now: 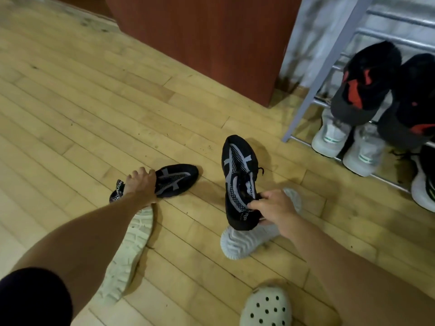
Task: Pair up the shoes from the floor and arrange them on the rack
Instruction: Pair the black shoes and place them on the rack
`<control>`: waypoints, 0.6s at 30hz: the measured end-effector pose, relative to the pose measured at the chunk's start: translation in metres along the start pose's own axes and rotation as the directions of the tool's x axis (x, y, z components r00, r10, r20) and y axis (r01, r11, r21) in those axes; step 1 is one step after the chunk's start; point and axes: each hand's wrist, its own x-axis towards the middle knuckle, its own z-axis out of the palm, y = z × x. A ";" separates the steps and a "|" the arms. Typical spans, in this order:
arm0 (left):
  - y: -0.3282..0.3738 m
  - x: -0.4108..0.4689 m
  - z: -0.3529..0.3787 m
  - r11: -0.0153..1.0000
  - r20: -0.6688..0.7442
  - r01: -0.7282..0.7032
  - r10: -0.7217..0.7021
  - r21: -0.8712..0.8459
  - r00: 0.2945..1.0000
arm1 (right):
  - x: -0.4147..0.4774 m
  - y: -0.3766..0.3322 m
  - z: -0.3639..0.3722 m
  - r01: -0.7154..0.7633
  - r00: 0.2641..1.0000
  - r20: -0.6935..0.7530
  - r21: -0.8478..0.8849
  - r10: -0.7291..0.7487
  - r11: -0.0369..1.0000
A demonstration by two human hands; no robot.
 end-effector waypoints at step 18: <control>0.093 -0.106 0.056 0.476 0.355 0.291 0.049 -0.830 0.934 | -0.038 0.029 -0.006 -0.236 0.972 -0.028 -0.062 0.234 0.970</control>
